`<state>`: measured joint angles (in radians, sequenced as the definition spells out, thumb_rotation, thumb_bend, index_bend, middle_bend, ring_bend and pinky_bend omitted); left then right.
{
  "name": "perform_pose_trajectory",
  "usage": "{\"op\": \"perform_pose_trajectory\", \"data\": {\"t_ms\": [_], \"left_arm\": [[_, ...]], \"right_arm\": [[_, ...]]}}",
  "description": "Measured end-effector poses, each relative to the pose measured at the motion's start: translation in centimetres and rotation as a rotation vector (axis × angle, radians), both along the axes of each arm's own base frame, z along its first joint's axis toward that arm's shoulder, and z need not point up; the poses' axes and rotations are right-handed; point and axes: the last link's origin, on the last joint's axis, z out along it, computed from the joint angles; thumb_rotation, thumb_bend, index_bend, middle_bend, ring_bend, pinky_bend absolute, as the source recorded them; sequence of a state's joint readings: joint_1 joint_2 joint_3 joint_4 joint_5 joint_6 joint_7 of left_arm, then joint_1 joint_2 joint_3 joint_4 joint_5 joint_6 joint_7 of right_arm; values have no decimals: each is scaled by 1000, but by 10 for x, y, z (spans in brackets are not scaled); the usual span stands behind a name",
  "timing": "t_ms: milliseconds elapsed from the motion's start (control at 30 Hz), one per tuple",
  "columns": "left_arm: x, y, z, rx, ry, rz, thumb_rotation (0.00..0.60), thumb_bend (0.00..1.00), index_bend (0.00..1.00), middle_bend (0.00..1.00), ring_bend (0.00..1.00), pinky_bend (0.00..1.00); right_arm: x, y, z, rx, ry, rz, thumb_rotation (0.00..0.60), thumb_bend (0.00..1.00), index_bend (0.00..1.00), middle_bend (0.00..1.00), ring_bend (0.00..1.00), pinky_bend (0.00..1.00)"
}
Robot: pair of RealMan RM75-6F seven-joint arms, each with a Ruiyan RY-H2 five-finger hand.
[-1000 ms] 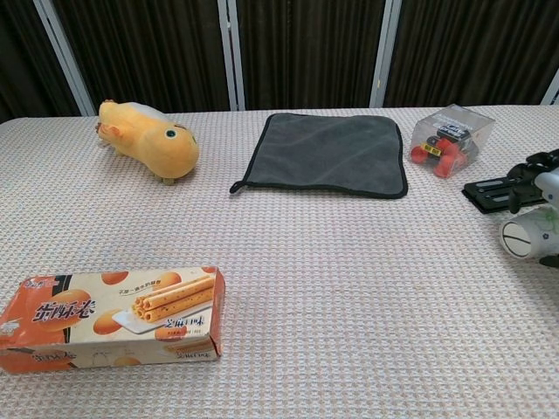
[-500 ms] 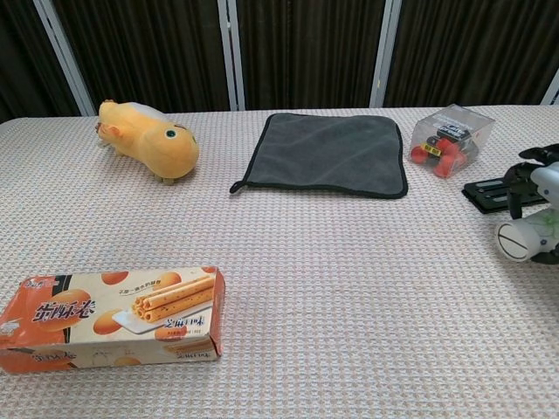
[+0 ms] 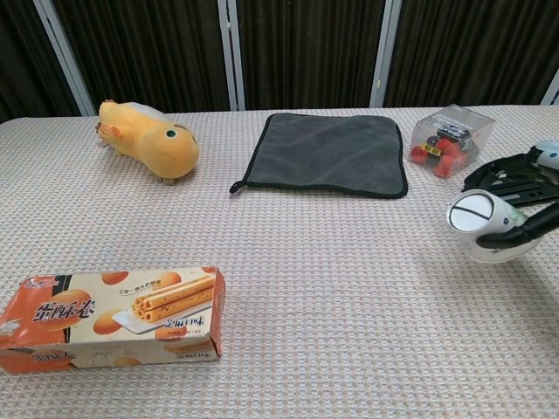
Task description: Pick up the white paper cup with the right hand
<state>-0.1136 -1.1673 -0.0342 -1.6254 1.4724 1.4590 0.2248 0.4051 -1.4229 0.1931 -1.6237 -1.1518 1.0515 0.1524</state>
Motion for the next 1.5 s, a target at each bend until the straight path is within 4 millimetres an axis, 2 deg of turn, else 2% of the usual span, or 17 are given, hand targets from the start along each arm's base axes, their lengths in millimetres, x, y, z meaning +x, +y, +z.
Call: {"op": "perform_pose_trajectory", "data": {"t_ms": [133, 533, 1233, 1300, 1500], "left_arm": [[0, 0, 0, 1, 0, 1, 600, 125, 0, 0, 0, 0], [-2, 2, -2, -1, 13, 10, 600, 126, 0, 0, 0, 0], [-1, 1, -4, -3, 18, 7, 600, 125, 0, 0, 0, 0], [-1, 1, -3, -3, 18, 7, 600, 125, 0, 0, 0, 0], [-1, 1, -3, -3, 17, 6, 600, 127, 0, 0, 0, 0]], "right_arm": [[-4, -7, 3, 41, -98, -89, 600, 117, 534, 235, 0, 0], [-25, -22, 0, 6, -68, -151, 600, 119, 534, 235, 0, 0], [-61, -15, 10, -7, -5, -222, 600, 120, 529, 184, 0, 0], [-64, -14, 12, -9, -1, -229, 600, 121, 497, 167, 0, 0], [-70, -9, 18, -2, 47, -215, 600, 121, 217, 11, 0, 0]]}}
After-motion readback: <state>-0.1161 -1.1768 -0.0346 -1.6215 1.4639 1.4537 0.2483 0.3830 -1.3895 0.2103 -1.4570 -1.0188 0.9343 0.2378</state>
